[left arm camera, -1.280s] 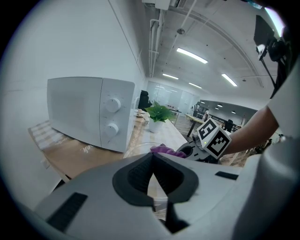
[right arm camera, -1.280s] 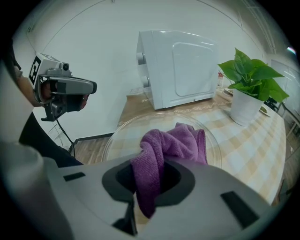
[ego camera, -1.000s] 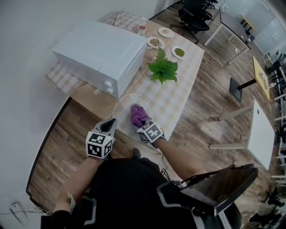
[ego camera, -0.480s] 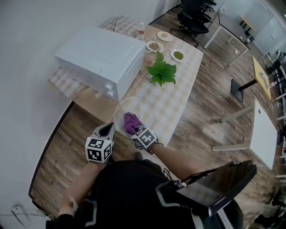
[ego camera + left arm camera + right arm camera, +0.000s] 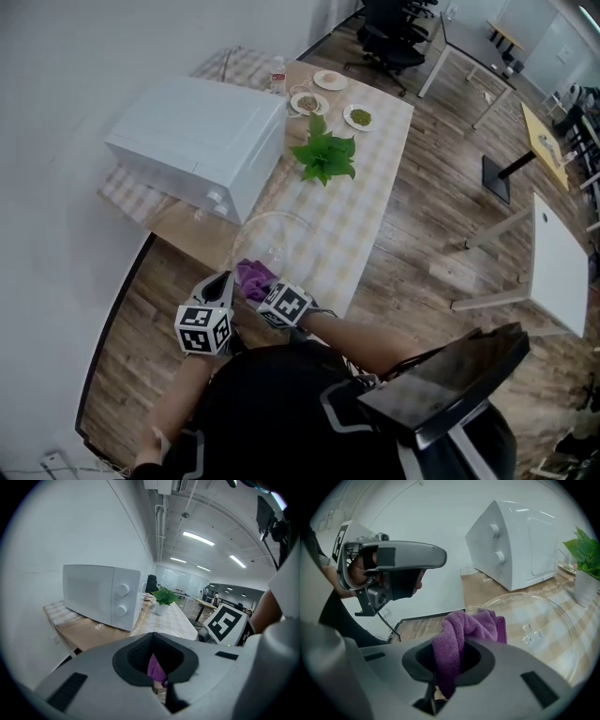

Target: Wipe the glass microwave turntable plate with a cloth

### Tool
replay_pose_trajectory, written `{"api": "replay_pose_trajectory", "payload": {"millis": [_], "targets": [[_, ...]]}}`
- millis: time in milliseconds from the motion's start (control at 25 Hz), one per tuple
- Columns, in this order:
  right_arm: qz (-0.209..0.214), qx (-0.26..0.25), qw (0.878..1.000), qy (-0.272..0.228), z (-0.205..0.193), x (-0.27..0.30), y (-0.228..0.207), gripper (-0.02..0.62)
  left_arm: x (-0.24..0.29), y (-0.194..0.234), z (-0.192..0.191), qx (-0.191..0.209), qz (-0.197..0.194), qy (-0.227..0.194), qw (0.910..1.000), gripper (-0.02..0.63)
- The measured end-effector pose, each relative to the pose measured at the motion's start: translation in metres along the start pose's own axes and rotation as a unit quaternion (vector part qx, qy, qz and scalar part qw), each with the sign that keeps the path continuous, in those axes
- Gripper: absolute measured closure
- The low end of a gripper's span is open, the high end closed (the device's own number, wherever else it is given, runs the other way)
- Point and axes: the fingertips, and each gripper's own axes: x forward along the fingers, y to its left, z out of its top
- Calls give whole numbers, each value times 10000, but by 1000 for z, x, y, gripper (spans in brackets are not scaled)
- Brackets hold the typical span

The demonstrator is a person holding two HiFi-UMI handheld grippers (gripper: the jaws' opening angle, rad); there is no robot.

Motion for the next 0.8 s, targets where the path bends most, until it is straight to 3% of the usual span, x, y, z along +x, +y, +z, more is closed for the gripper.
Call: {"api": "replay_pose_trajectory", "payload": {"millis": [480, 800], "targets": [[149, 78, 9979, -633, 29, -46, -8, 539, 8, -14, 13, -46, -136, -66, 9999, 598], [-314, 353, 9920, -1168, 49, -93, -66, 538, 26, -20, 26, -33, -147, -106, 9998, 598]]}}
